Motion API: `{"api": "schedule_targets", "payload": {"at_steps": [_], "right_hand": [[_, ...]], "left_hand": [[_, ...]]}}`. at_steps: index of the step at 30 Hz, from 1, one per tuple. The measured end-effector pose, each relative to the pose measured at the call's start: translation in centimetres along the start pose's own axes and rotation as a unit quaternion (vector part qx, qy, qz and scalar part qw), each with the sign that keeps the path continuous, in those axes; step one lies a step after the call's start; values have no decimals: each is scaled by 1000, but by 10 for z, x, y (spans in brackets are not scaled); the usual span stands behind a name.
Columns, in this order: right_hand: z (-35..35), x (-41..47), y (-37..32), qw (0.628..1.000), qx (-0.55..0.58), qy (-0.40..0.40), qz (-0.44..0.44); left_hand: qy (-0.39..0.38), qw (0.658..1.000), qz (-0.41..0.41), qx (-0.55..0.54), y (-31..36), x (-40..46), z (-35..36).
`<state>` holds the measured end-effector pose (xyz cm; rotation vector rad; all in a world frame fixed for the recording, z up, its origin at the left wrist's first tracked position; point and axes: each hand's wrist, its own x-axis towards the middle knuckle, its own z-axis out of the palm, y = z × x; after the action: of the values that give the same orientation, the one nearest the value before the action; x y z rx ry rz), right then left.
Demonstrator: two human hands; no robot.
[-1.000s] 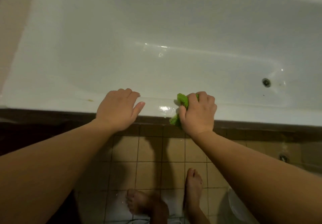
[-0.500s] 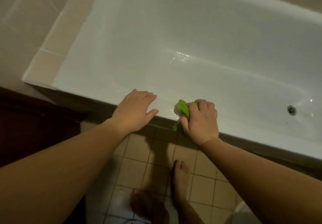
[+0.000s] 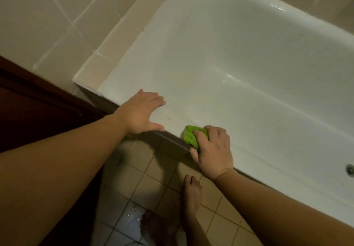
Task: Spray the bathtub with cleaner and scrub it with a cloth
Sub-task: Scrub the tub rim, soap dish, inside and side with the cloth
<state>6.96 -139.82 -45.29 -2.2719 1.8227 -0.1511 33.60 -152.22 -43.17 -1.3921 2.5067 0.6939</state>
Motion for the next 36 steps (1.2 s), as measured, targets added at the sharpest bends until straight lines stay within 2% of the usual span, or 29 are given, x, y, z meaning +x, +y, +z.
{"api": "schedule_targets", "payload": {"at_steps": [5, 9, 12, 15, 21, 25, 29, 32, 36], "right_hand": [[14, 64, -51, 994, 39, -4, -99], [12, 74, -47, 989, 66, -25, -133], [12, 59, -33, 989, 62, -10, -131], [11, 51, -30, 993, 57, -10, -105], [11, 114, -73, 991, 96, -47, -82], [13, 105, -73, 994, 90, -38, -52], [15, 90, -73, 995, 42, -39, -84], [17, 127, -98, 990, 52, -36, -129], [23, 175, -130, 990, 75, -33, -111]], "left_hand": [[55, 999, 2, -1, -25, 1, 12], [86, 995, -28, 43, -44, -10, 23], [92, 990, -80, 70, -55, -21, 26], [108, 986, -115, 50, -58, -33, 32], [172, 978, -120, -1, -66, -44, 45], [189, 974, -122, -20, -73, -47, 44], [217, 963, -157, -31, -79, -50, 44], [285, 942, -173, -42, -93, -55, 48], [309, 931, -184, -57, -117, -58, 44]]}}
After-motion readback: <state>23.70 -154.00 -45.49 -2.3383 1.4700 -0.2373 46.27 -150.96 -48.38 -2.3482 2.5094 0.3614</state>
